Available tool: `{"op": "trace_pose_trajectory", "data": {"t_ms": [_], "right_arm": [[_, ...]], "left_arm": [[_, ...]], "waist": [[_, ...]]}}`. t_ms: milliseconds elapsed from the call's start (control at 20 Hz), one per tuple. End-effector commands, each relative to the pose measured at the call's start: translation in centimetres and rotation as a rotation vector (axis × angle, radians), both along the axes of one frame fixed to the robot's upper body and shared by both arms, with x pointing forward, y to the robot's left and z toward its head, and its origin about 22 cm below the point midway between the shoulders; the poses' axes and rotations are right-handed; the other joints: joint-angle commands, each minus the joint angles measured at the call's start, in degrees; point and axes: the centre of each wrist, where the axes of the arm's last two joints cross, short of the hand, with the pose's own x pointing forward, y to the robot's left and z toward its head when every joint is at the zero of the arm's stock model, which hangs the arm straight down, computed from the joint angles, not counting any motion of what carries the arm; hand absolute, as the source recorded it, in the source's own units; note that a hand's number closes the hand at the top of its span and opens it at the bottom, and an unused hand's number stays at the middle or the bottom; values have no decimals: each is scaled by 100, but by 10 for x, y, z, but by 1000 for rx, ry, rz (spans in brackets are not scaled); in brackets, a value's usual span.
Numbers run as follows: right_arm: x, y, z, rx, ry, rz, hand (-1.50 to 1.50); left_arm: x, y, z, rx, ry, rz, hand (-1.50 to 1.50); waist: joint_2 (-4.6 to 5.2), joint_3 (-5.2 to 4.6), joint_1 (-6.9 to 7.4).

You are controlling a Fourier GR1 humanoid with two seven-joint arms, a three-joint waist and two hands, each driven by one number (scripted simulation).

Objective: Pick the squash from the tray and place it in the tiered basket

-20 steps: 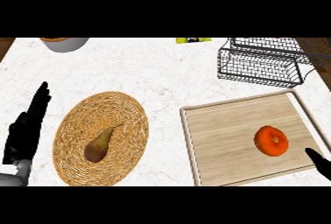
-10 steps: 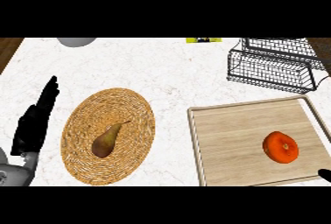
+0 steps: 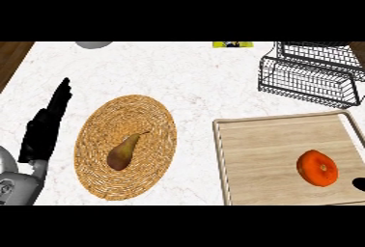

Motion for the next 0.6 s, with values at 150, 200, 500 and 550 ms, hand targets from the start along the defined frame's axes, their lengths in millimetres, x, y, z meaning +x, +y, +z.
{"op": "trace_pose_trajectory", "data": {"t_ms": [150,200,500,550], "right_arm": [[7,10,4,97,242,-92,-150],[10,8,-7,100,250,-127,-150],[19,15,-4,84,255,-91,-150],[15,15,-9,78,269,-103,-150]], "left_arm": [[1,-9,-12,-10,-1,-1,0],[-1,3,-10,-6,7,-8,0],[11,-13,-6,-15,-3,-11,0],[-5,9,-19,-3,29,-2,0]], "waist": [[1,-2,-17],[6,6,42],[0,7,1],[-17,4,17]]}}
